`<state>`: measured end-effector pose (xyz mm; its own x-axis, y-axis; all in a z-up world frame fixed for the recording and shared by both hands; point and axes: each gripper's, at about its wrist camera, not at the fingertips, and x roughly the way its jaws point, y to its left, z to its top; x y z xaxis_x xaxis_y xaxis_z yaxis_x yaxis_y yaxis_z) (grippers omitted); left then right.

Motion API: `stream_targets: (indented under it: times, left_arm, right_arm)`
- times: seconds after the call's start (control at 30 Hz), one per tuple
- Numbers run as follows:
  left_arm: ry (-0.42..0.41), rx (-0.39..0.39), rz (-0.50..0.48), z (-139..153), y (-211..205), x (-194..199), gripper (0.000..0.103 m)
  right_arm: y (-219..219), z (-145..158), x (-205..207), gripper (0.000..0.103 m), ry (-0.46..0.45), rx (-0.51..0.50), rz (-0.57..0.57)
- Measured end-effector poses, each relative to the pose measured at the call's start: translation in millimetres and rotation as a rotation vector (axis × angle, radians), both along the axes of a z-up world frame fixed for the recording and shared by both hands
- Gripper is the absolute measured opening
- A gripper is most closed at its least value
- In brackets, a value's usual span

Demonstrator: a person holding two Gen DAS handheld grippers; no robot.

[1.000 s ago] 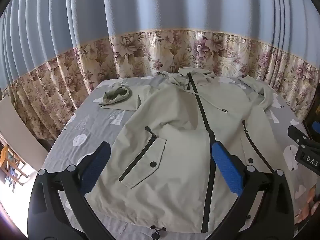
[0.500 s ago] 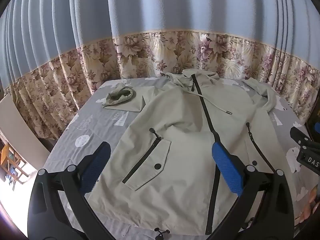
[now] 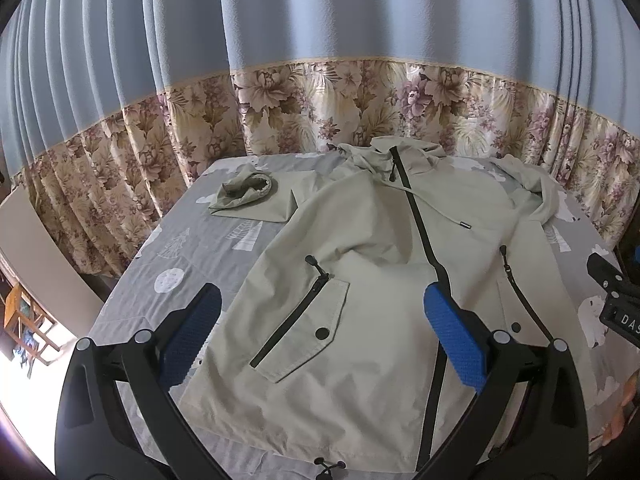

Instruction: Fold large clothes

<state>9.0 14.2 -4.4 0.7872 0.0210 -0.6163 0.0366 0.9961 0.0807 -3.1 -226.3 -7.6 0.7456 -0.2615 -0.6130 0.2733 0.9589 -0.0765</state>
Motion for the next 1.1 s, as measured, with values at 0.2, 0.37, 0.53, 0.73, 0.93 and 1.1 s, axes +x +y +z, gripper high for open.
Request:
stream_targets:
  times: [0.2,0.37,0.53,0.73,0.93,1.1]
  left_arm:
    - [0.001,0.001,0.001,0.6,-0.6,0.0,0.1]
    - [-0.001,0.002,0.002,-0.6,-0.3,-1.0,0.1]
    - [0.001,0.002,-0.001,-0.1,-0.5,-0.1,0.1]
    - [0.007,0.005,-0.004,-3.2,-2.0,-2.0,0.1]
    - [0.008,0.005,-0.005,-3.2,-2.7,-2.0,0.1]
    - [0.01,0.006,-0.005,-3.2,-2.6,-2.1,0.1]
  right_arm:
    - [-0.3,-0.5,0.1,0.101,0.001,-0.001,0.001]
    - [-0.3,-1.0,-1.1,0.101,0.003,-0.004,0.0]
    - [-3.6,-3.2,2.5,0.101,0.004,-0.002,0.001]
    - [-3.4,-3.6,1.0,0.101,0.004,-0.003,0.0]
    - [-3.7,-3.6,-0.7,0.101,0.004,-0.003,-0.001]
    - [-3.2,-3.5,-0.4,0.101,0.005,-0.002,-0.001]
